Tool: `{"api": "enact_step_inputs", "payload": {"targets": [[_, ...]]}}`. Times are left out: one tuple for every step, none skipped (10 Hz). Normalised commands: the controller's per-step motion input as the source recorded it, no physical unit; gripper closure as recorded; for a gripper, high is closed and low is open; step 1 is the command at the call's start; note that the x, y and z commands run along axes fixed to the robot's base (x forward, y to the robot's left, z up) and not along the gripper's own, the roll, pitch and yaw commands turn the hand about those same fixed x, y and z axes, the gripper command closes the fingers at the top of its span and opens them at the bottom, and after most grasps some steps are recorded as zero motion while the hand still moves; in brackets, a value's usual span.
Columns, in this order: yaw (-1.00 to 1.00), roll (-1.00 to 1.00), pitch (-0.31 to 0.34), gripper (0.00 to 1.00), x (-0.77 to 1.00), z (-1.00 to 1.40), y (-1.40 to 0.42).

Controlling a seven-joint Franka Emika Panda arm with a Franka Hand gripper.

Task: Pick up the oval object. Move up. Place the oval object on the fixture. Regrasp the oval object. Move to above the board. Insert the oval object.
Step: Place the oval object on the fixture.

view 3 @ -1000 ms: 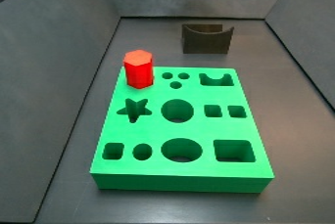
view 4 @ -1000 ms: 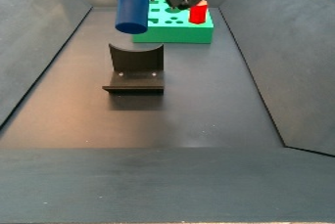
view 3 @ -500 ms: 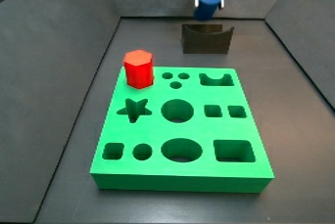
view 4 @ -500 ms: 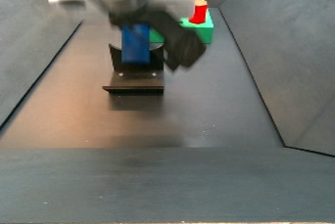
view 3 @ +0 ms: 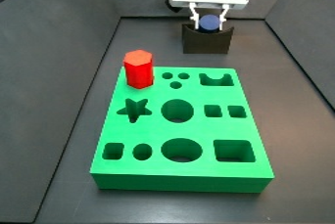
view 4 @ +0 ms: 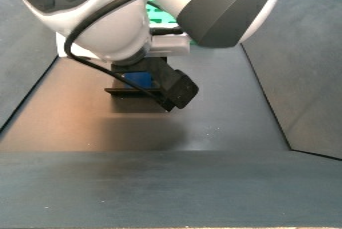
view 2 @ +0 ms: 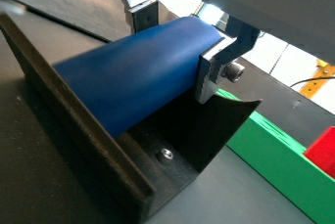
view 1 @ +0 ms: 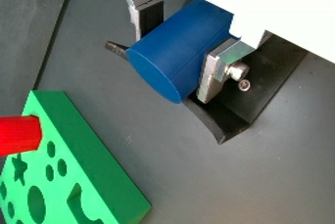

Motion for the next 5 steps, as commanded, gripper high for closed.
{"api": "enact_step_inputs", "payload": {"targets": [[-0.13,-0.11,-0.032,1.00,0.07,-0.28,0.12],[-0.12,-0.10,-0.036,1.00,0.06,-0.28,0.12],[-0.09,-0.10,-0.036,1.00,0.06,-0.28,0.12],[-0.08,-0.10,-0.035,1.00,0.06,-0.28,0.11],[0.00,0.00,0.000,1.00,0.00,-0.17,-0.50]]}}
